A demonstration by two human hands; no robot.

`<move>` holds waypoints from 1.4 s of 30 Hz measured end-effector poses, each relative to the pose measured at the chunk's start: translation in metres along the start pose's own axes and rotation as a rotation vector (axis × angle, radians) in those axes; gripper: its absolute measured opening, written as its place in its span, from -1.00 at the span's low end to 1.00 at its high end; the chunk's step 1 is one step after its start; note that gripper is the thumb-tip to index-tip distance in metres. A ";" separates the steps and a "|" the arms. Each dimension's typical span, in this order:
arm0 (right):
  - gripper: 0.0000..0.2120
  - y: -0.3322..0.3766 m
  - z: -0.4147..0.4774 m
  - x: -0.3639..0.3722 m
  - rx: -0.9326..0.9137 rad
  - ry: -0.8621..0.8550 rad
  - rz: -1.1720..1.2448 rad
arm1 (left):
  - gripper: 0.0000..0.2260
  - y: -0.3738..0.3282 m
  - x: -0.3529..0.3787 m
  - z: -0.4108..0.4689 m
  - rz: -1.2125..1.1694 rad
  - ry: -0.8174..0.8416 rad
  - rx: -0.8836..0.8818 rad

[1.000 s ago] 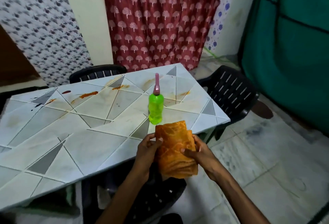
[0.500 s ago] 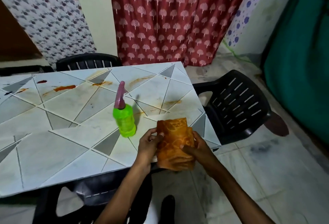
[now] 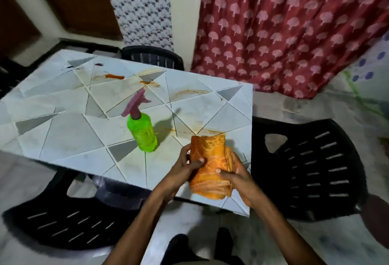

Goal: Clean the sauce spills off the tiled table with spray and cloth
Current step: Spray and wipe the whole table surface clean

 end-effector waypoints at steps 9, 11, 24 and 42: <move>-0.37 0.015 0.024 0.037 -0.022 0.277 -0.235 | -0.24 0.009 -0.027 -0.028 -0.018 -0.093 0.058; -0.38 0.021 0.026 0.059 -0.064 0.328 -0.302 | -0.20 0.009 -0.045 -0.028 -0.076 -0.163 0.076; -0.21 0.050 0.079 0.205 -0.303 0.162 -0.442 | -0.28 0.016 -0.243 0.006 -0.513 -0.686 -0.004; -0.29 0.094 0.106 0.306 -0.665 -0.232 -0.411 | -0.34 -0.023 -0.437 0.211 -0.354 -0.679 -0.071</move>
Point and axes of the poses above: each hand's wrist, its own z-axis towards the middle knuckle, its own x-axis out of the palm, y = z × x, the point moved 6 cm from there along z, towards the middle knuckle, and after that the axes turned 14 degrees about -y, right-handed, at the moved point
